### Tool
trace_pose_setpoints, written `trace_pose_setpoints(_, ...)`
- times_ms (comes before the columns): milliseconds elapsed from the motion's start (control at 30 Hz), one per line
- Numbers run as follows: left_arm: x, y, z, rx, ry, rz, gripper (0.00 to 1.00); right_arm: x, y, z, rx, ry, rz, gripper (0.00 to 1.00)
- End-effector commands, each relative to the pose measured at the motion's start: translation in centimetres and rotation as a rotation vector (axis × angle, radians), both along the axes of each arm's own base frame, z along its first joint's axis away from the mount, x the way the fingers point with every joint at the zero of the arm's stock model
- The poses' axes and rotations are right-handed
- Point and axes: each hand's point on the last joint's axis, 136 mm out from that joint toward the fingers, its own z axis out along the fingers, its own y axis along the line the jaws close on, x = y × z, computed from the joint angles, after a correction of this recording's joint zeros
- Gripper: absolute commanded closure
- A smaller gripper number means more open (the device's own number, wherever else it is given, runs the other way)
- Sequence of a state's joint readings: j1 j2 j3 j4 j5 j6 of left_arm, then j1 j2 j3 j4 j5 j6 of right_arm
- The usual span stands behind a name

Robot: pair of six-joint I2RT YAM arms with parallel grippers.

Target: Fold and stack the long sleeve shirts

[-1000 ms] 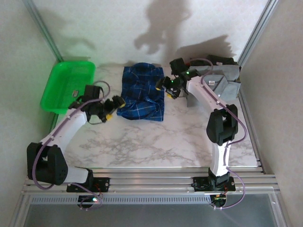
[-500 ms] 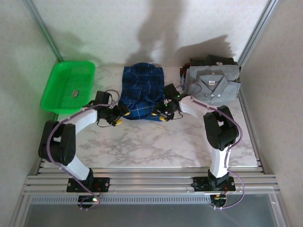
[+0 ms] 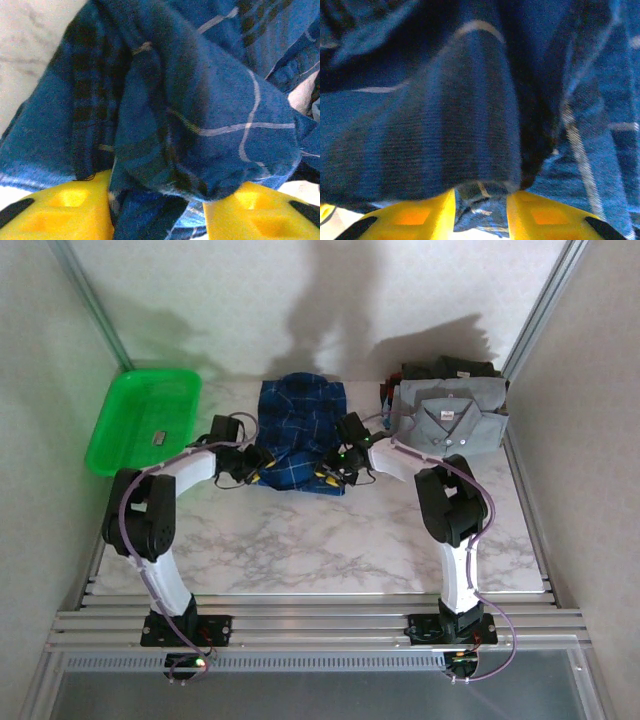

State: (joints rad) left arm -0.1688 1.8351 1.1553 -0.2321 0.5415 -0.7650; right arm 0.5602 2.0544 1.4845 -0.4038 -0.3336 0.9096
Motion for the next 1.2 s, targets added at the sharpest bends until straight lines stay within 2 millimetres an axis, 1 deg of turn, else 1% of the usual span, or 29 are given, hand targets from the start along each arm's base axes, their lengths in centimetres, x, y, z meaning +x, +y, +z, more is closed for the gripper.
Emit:
trace_pose_setpoints(0, 1.0, -0.2, 0.5, 0.005, -0.013, -0.013, 0.62, 1.7, 0.4, 0.6, 0.004, -0.019, -0.022, 0.7)
trace_pose_setpoints(100, 1.5, -0.3, 0.5, 0.0, -0.013, -0.021, 0.72, 2.7, 0.4, 0.7, -0.004, -0.02, -0.028, 0.74)
trace_pose_setpoints(200, 2.3, -0.3, 0.7, -0.008, -0.018, -0.02, 0.77, 3.7, 0.5, 0.6, -0.003, -0.018, -0.038, 0.77)
trace_pose_setpoints(267, 3.1, -0.3, 0.9, -0.011, -0.028, -0.016, 0.77, 4.6, 0.5, 0.7, -0.001, -0.023, -0.051, 0.78)
trace_pose_setpoints(367, 4.7, -0.3, 1.5, -0.022, -0.047, -0.008, 0.77, 6.4, 0.2, 1.4, 0.014, -0.042, -0.081, 0.78)
trace_pose_setpoints(433, 5.7, -0.3, 2.0, -0.037, -0.054, 0.002, 0.74, 7.7, 0.0, 1.9, 0.028, -0.054, -0.102, 0.77)
trace_pose_setpoints(567, 8.3, 0.0, 3.2, -0.066, -0.079, 0.035, 0.66, 10.9, -0.1, 3.0, 0.088, -0.081, -0.152, 0.68)
trace_pose_setpoints(633, 9.6, -0.3, 4.0, -0.104, -0.099, 0.047, 0.59, 12.7, 0.1, 3.5, 0.126, -0.093, -0.173, 0.65)
trace_pose_setpoints(700, 11.1, -0.4, 4.9, -0.14, -0.121, 0.066, 0.5, 14.5, 0.3, 4.5, 0.162, -0.113, -0.193, 0.62)
trace_pose_setpoints(767, 12.7, -0.2, 6.0, -0.179, -0.144, 0.093, 0.35, 16.2, 0.7, 5.8, 0.221, -0.13, -0.2, 0.52)
trace_pose_setpoints(800, 13.4, -0.1, 6.6, -0.192, -0.155, 0.105, 0.31, 16.7, 0.9, 6.5, 0.239, -0.139, -0.197, 0.48)
trace_pose_setpoints(833, 14.2, 0.1, 7.6, -0.204, -0.177, 0.116, 0.28, 17.3, 0.9, 7.7, 0.252, -0.162, -0.196, 0.46)
trace_pose_setpoints(900, 15.2, 0.6, 9.3, -0.218, -0.202, 0.135, 0.23, 17.7, 0.6, 9.5, 0.248, -0.196, -0.185, 0.41)
trace_pose_setpoints(933, 15.8, 1.0, 10.6, -0.222, -0.225, 0.144, 0.19, 17.8, 0.1, 10.4, 0.239, -0.212, -0.18, 0.39)
trace_pose_setpoints(1033, 16.6, 2.6, 13.4, -0.214, -0.27, 0.167, 0.09, 17.1, -1.3, 12.3, 0.2, -0.233, -0.172, 0.36)
trace_pose_setpoints(1067, 16.5, 2.9, 14.3, -0.208, -0.28, 0.166, 0.07, 16.5, -1.9, 13.0, 0.182, -0.24, -0.166, 0.36)
trace_pose_setpoints(1100, 16.4, 3.2, 15.0, -0.199, -0.287, 0.162, 0.01, 16.0, -2.3, 13.2, 0.16, -0.242, -0.161, 0.36)
trace_pose_setpoints(1133, 15.9, 3.3, 15.4, -0.179, -0.287, 0.15, 0.0, 15.2, -2.9, 13.2, 0.134, -0.239, -0.154, 0.35)
trace_pose_setpoints(1167, 15.3, 3.6, 15.5, -0.143, -0.279, 0.143, 0.0, 14.4, -3.4, 13.2, 0.114, -0.236, -0.151, 0.35)
